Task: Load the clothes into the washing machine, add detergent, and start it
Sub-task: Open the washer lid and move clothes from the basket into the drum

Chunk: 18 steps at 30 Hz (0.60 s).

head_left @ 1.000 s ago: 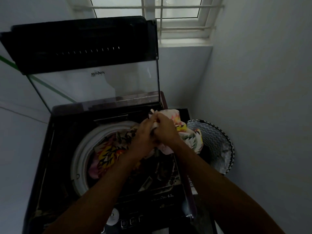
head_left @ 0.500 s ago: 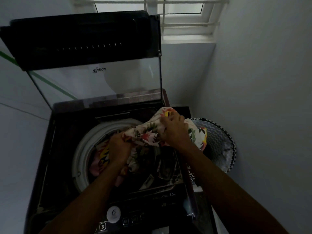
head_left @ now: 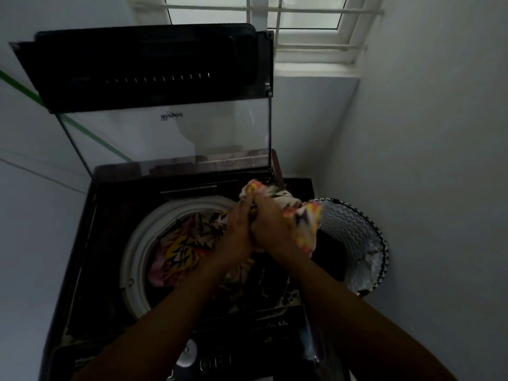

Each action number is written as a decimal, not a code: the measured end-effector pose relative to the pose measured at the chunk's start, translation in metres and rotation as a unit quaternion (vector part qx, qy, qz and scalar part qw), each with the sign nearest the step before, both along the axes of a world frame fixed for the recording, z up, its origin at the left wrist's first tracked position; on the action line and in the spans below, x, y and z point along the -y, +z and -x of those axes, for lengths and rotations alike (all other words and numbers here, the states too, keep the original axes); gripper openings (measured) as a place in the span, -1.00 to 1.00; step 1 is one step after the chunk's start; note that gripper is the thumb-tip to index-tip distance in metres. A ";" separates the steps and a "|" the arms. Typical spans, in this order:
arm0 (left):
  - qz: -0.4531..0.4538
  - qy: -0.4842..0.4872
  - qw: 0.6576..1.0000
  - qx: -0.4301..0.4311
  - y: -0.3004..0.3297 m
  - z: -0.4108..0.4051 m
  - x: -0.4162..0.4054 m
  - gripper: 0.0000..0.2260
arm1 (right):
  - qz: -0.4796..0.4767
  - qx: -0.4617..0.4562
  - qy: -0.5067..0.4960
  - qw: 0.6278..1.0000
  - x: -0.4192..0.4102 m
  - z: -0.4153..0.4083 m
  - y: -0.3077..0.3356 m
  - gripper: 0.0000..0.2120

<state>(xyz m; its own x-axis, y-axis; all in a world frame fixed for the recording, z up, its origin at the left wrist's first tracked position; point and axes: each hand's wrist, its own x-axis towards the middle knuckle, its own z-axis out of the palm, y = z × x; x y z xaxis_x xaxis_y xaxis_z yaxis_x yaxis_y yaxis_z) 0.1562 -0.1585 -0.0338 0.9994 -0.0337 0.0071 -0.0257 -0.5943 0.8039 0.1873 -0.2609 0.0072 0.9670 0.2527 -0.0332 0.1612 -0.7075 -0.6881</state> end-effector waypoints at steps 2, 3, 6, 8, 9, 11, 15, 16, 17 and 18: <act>0.015 0.066 0.998 -0.016 -0.004 0.000 -0.006 -0.34 | -0.055 -0.054 0.008 0.997 -0.007 -0.002 0.002 -0.69; 0.009 0.091 0.996 -0.017 -0.006 0.000 -0.013 -0.38 | -0.078 -0.092 0.026 0.992 -0.006 -0.003 0.000 -0.72; 0.024 0.147 0.988 -0.040 -0.008 0.007 -0.034 -0.39 | -0.118 -0.145 0.061 0.980 -0.001 -0.002 -0.001 -0.63; 0.042 0.211 0.974 -0.069 -0.011 0.013 -0.049 -0.37 | -0.087 -0.054 0.076 0.992 0.004 -0.004 -0.004 -0.67; 0.038 0.237 0.967 -0.080 -0.015 0.016 -0.056 -0.37 | -0.065 0.008 0.072 0.995 0.007 -0.006 -0.008 -0.68; 0.023 0.266 0.959 -0.093 -0.022 0.023 -0.069 -0.40 | -0.005 0.063 0.048 0.997 0.015 -0.008 -0.011 -0.63; -0.026 0.306 0.944 -0.121 -0.027 0.033 -0.082 -0.45 | 0.248 0.093 0.028 0.964 0.006 0.005 -0.030 -0.41; -0.026 0.312 0.941 -0.128 -0.026 0.037 -0.083 -0.45 | 0.291 0.097 0.009 0.952 0.001 0.011 -0.036 -0.43; -0.027 0.320 0.937 -0.134 -0.027 0.041 -0.086 -0.44 | 0.325 0.095 0.004 0.941 -0.007 0.015 -0.040 -0.50; -0.033 0.332 0.932 -0.143 -0.029 0.045 -0.089 -0.42 | 0.343 0.076 0.017 0.936 -0.015 0.015 -0.046 -0.62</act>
<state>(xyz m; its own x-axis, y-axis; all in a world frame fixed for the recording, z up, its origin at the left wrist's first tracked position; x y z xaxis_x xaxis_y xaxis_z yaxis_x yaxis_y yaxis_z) 0.1108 -0.0690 -0.0628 0.7604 0.6021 -0.2436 0.5758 -0.4512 0.6818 0.1719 -0.2460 -0.0386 0.9656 0.2527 -0.0615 0.2505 -0.9672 -0.0414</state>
